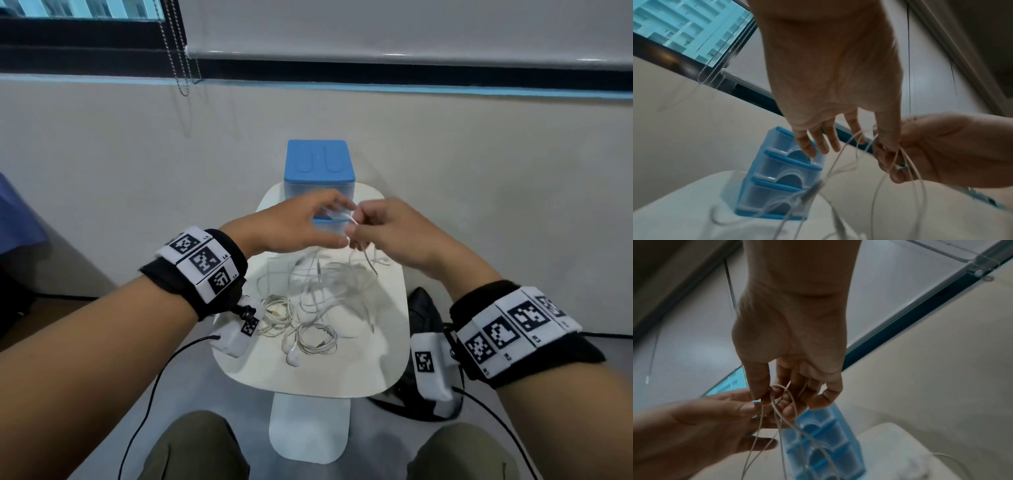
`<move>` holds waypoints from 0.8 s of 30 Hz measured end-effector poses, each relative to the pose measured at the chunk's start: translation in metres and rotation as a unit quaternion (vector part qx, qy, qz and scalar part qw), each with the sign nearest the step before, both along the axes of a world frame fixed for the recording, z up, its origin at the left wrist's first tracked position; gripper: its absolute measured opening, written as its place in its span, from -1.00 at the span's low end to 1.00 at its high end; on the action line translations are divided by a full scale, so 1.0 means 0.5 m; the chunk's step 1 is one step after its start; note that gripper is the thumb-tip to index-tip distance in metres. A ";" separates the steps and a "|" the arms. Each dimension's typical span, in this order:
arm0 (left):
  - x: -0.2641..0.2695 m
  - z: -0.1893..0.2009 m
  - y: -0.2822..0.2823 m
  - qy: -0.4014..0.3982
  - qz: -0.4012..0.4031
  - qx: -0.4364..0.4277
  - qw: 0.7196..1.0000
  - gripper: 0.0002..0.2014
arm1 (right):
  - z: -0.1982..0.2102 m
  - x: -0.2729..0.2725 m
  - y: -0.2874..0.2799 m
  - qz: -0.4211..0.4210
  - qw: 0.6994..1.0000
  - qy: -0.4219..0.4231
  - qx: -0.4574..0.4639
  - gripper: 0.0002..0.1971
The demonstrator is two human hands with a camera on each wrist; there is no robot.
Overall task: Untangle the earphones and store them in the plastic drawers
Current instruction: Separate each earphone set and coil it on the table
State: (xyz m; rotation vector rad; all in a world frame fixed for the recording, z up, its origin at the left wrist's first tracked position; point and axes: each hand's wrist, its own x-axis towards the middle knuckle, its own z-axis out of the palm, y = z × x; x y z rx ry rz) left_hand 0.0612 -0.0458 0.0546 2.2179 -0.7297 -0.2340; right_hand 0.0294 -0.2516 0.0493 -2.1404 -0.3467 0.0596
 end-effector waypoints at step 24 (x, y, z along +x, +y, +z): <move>0.023 0.142 0.097 -0.049 0.282 -0.299 0.910 -0.69 | -0.018 0.030 -0.009 -0.086 0.970 0.011 0.226 -0.78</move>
